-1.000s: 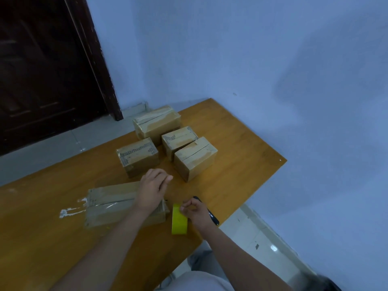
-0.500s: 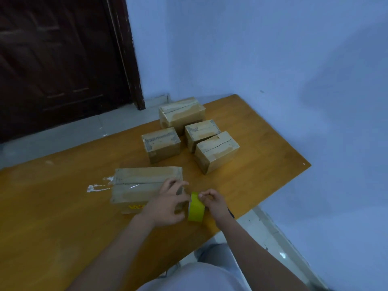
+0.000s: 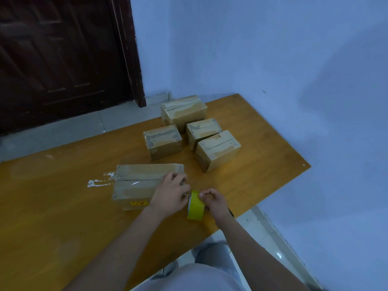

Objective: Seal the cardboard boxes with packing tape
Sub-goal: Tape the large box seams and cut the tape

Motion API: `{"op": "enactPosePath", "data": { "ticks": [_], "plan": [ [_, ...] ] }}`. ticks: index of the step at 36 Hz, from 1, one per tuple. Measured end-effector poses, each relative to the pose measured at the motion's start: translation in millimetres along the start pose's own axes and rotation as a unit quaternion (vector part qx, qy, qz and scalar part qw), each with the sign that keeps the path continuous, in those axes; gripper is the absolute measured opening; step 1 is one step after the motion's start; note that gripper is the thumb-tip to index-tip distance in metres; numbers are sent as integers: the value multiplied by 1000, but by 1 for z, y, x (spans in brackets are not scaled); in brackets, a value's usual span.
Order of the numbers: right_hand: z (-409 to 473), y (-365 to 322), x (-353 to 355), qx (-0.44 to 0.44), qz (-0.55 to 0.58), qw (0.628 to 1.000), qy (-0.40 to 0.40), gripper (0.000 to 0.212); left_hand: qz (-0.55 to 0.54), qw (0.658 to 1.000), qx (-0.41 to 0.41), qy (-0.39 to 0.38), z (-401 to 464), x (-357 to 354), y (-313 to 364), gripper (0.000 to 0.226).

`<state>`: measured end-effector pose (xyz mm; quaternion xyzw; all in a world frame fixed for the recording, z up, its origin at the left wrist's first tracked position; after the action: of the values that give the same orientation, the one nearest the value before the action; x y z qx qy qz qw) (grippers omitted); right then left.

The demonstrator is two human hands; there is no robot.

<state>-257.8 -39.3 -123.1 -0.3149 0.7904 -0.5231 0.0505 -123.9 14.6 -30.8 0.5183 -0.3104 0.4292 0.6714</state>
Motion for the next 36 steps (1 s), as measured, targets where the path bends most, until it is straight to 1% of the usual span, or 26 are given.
{"op": "enactPosePath", "data": {
  "ticks": [5,8,10,11,14,16,19,22,26,29,31,34,36],
  "plan": [
    [-2,-2,0,2,9,1000,3,12,7,1000,-6,4,0,-4,1,18],
    [-3,-2,0,0,12,1000,5,12,11,1000,-7,22,-3,-4,7,12],
    [-4,-2,0,1,11,1000,7,13,31,999,-4,23,-6,-8,11,11],
    [-4,-2,0,1,13,1000,9,14,36,999,5,23,-7,-10,11,9],
    [-4,-2,0,-1,12,1000,14,14,-27,997,70,34,-6,-12,6,33],
    [-5,-3,0,1,10,1000,12,13,-42,994,93,35,-5,-12,6,38],
    [-5,-4,0,6,8,1000,7,13,-70,988,134,34,-4,-13,4,32],
    [-5,-3,0,5,7,1000,9,12,-107,979,160,60,-6,-9,1,23],
    [-3,-1,0,-3,-4,1000,-1,11,-115,980,137,83,-19,0,-3,27],
    [1,0,5,-5,-15,1000,3,12,-92,986,112,78,-38,5,-6,32],
    [5,-2,4,-7,-25,1000,0,14,-74,988,110,83,-50,16,-11,28],
    [8,-6,2,-10,-40,999,-1,16,-70,981,121,132,-65,40,-22,21],
    [9,-9,2,-7,-42,999,-1,15,-65,971,155,170,-72,52,-32,18]
  ]
}}
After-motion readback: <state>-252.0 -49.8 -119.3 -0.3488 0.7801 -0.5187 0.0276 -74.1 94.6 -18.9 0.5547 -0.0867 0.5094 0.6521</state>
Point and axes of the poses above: each hand's wrist, its own z-axis towards the middle knuckle, its own x-axis out of the back of the hand, y = z × x, the point moved 9 cm from there along z, towards the middle knuckle, and after that the axes turned 13 degrees about -z, right-handed, at the moved point
